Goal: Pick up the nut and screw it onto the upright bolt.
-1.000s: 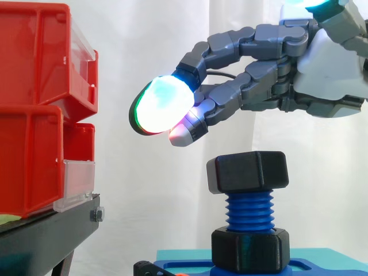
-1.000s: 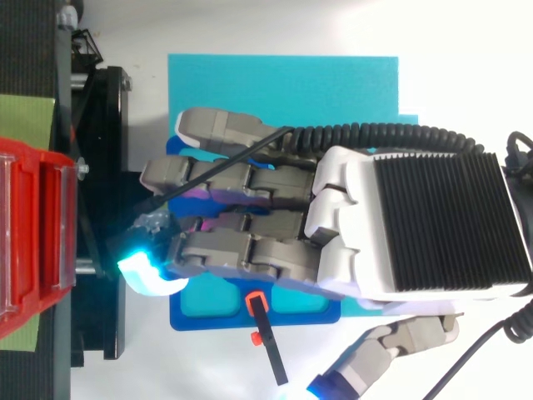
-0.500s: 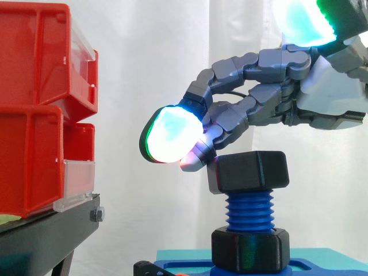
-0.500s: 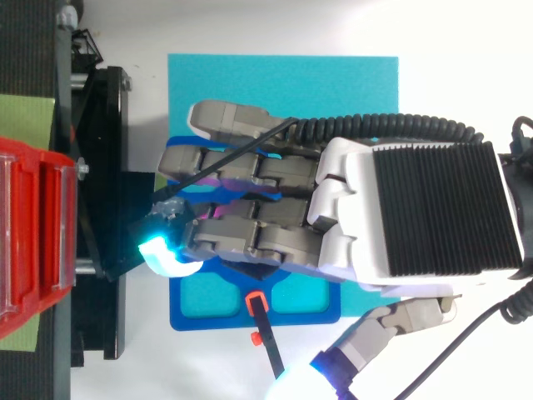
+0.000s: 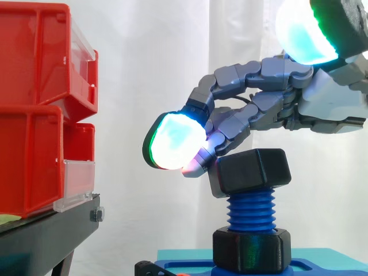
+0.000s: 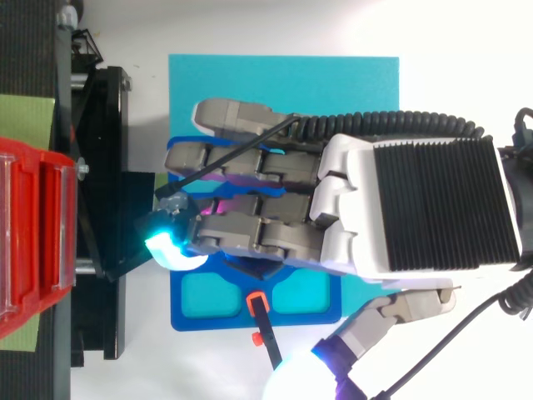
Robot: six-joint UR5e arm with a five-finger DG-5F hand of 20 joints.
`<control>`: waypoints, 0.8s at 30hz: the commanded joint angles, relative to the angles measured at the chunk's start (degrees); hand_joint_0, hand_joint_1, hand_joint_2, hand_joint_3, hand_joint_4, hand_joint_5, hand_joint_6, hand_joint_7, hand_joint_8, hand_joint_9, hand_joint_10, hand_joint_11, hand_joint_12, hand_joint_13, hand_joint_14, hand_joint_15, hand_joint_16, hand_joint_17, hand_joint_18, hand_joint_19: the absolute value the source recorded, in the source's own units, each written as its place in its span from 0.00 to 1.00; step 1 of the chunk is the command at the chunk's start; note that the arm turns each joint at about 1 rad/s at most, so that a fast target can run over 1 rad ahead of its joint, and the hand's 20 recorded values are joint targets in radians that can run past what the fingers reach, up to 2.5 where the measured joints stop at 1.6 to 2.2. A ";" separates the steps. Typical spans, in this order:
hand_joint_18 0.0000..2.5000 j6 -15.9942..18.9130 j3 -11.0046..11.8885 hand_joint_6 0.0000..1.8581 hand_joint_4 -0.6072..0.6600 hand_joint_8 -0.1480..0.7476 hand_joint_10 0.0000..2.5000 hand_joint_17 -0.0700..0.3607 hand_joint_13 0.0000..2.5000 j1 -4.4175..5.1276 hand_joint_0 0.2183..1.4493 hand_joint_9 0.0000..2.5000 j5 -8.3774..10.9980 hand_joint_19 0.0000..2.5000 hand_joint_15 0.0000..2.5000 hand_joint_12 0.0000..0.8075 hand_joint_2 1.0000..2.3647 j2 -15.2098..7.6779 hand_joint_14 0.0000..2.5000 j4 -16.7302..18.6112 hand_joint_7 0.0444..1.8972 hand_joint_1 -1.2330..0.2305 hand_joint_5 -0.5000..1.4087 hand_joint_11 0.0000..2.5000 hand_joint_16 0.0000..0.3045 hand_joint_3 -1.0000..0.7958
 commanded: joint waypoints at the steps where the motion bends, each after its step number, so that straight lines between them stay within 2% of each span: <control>1: 0.00 -0.36 0.00 0.27 0.67 0.51 0.00 0.39 0.14 -0.35 0.20 0.21 -0.04 0.00 0.00 0.48 0.00 -0.02 0.00 -0.15 0.62 0.78 0.21 0.00 0.15 0.28; 9: 0.00 -1.07 0.00 0.27 0.65 0.51 0.00 0.39 0.14 -1.58 0.20 0.21 -1.80 0.00 0.00 0.47 0.00 -0.02 0.00 -0.15 0.72 0.78 0.22 0.00 0.14 0.28; 15: 0.00 -1.68 0.00 0.34 0.65 0.52 0.00 0.38 0.15 -2.63 0.20 0.22 -3.20 0.00 0.00 0.47 0.00 0.07 0.00 -0.15 0.64 0.78 0.21 0.00 0.14 0.28; 24: 0.00 -1.86 0.00 0.37 0.65 0.52 0.00 0.37 0.16 -3.60 0.20 0.24 -4.17 0.00 0.00 0.45 0.00 0.07 0.00 -0.15 0.62 0.79 0.22 0.00 0.13 0.28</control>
